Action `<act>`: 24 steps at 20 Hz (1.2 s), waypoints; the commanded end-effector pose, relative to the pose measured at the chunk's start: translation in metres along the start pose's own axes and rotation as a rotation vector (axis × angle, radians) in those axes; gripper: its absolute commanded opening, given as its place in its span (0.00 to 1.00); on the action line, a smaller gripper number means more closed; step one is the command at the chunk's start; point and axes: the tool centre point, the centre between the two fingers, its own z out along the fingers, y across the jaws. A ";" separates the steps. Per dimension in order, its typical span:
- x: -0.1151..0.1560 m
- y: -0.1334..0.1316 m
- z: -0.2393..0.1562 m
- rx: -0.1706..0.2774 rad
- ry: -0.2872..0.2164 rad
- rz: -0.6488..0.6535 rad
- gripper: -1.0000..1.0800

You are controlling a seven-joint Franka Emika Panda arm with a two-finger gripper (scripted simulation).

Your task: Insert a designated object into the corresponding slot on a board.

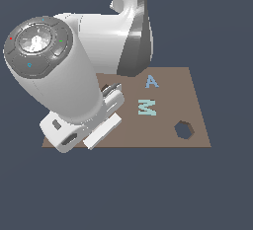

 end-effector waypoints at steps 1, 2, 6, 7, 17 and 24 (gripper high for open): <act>0.000 0.000 0.000 0.000 0.000 0.000 0.00; 0.000 0.000 0.000 0.000 0.000 0.000 0.00; 0.000 0.000 0.000 0.000 0.000 0.000 0.00; 0.000 0.000 0.000 0.000 0.000 0.000 0.00; -0.003 -0.007 -0.001 -0.001 0.000 -0.012 0.00; -0.012 -0.026 -0.002 -0.001 0.000 -0.046 0.00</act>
